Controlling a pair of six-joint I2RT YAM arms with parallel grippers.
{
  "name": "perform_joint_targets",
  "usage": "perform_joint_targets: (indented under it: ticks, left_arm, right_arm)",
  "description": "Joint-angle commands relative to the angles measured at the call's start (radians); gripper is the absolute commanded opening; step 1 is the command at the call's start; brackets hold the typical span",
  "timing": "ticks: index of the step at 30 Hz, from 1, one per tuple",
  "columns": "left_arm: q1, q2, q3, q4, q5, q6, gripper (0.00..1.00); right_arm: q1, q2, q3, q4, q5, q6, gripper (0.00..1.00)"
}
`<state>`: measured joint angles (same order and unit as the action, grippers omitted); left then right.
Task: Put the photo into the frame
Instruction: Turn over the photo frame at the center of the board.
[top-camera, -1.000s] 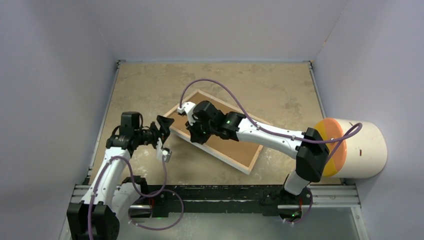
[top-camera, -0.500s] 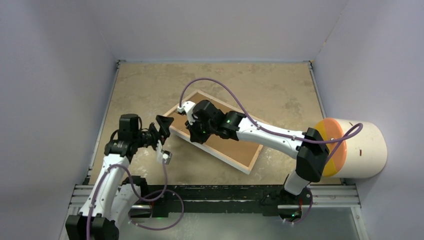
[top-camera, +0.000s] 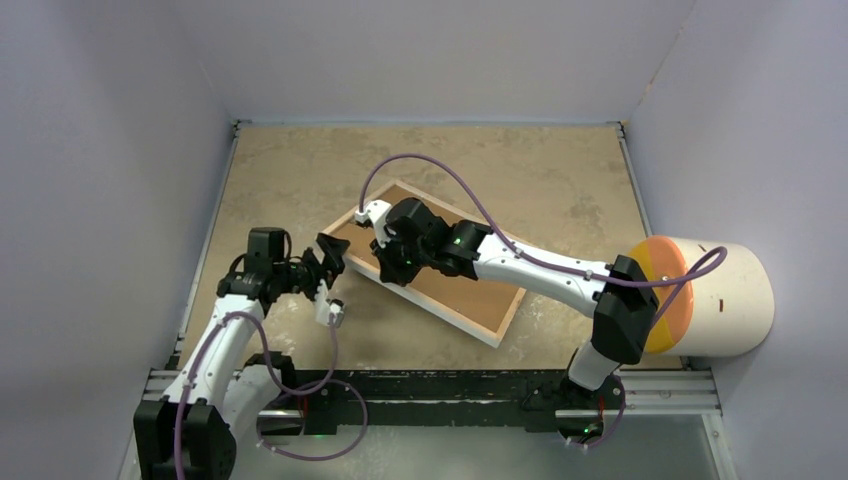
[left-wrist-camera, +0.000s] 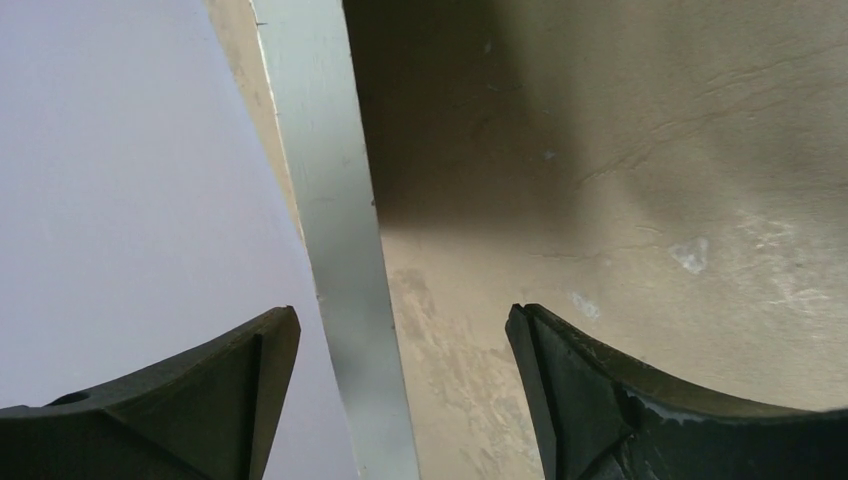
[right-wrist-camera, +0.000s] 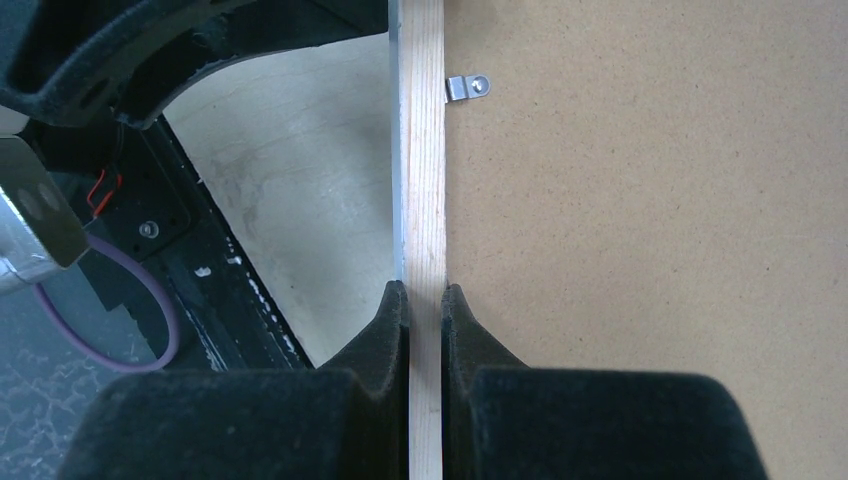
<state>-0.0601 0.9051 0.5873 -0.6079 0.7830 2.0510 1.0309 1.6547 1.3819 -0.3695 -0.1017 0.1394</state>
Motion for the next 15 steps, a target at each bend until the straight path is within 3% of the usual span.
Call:
perform_joint_targets:
  ticks: [1, 4, 7, 12, 15]
  left_arm:
    - [-0.015, -0.001, -0.021, 0.158, 0.021, -0.002, 0.8]
    - [-0.023, 0.014, -0.024, 0.285, 0.019, -0.088, 0.68]
    - [-0.035, 0.04, -0.011, 0.301, 0.003, -0.097, 0.56]
    - [-0.066, 0.041, 0.016, 0.297, -0.029, -0.132, 0.22]
    - [-0.072, 0.037, 0.038, 0.265, -0.034, -0.141, 0.17]
  right_arm:
    - [-0.005, -0.026, 0.076, 0.061, -0.033, 0.009, 0.0]
    - [-0.005, -0.022, 0.083, 0.06, -0.037, 0.012, 0.0]
    - [-0.005, -0.019, 0.091, 0.053, -0.031, 0.015, 0.0]
    - [-0.005, -0.013, 0.102, 0.037, -0.013, 0.015, 0.0]
    - [-0.005, -0.009, 0.122, 0.01, 0.023, 0.01, 0.0]
